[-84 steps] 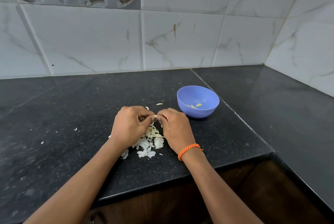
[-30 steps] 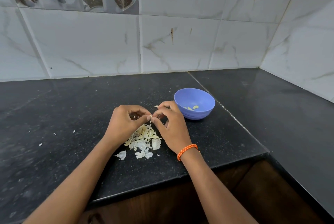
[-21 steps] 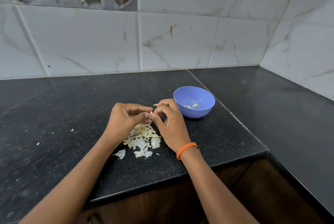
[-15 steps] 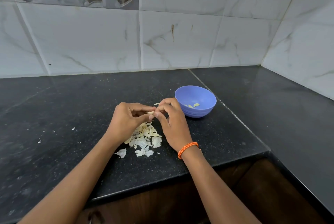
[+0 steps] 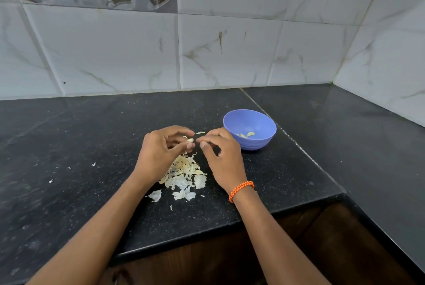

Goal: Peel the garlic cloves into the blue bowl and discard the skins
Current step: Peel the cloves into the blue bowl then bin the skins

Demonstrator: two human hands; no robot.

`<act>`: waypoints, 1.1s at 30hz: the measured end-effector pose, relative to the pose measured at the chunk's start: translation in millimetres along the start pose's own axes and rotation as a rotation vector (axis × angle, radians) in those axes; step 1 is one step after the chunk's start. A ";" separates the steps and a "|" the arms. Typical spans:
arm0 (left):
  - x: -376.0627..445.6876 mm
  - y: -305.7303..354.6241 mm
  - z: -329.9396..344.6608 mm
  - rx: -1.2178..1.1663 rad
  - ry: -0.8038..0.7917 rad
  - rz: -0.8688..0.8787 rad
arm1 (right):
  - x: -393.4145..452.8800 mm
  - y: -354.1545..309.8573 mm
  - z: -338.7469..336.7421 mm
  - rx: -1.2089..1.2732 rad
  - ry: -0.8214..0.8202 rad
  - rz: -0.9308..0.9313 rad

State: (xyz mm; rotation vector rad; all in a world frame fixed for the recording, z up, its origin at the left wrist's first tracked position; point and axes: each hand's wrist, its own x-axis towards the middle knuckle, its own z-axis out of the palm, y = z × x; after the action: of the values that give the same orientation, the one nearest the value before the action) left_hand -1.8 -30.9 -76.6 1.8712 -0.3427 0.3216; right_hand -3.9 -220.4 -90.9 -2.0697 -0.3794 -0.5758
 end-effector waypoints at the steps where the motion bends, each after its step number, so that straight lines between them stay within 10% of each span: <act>1: 0.1 0.4 0.2 -0.003 -0.003 0.000 | 0.2 0.1 -0.1 0.008 0.001 0.001; 33: -2.5 -5.7 4.1 0.073 -0.079 0.065 | 0.8 7.7 1.1 0.234 -0.050 0.047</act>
State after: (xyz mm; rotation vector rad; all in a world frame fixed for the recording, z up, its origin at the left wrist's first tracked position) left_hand -1.7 -32.8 -83.7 1.9514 -0.4520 0.3082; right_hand 0.8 -223.5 -96.4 -1.8651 -0.4065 -0.4300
